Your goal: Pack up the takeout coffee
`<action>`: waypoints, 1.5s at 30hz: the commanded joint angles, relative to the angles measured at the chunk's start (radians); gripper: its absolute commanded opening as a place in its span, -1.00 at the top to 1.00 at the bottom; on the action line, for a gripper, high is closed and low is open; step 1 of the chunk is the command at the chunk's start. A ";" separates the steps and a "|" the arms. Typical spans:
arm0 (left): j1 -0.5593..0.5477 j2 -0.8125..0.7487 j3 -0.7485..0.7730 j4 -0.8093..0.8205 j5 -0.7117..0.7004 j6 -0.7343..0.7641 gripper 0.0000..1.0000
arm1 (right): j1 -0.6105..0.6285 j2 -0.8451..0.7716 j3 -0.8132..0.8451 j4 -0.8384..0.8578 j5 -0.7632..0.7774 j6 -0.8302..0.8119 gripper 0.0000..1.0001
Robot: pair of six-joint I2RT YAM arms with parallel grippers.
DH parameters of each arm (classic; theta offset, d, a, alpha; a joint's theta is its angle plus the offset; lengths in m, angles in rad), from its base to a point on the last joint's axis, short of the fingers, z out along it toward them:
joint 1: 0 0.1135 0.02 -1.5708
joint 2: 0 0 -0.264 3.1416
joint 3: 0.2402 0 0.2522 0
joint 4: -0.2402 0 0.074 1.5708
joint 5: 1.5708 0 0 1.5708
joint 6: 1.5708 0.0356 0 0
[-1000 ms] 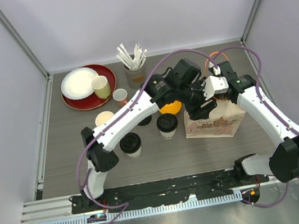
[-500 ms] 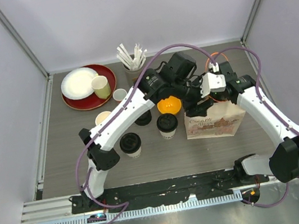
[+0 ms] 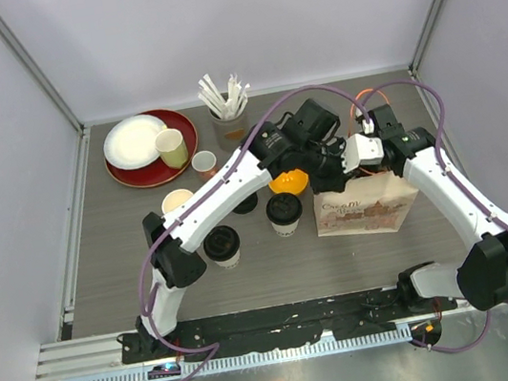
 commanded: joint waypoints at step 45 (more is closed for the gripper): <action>0.097 0.135 0.198 0.217 -0.094 -0.289 -0.02 | 0.012 -0.045 -0.099 0.033 -0.067 0.012 0.98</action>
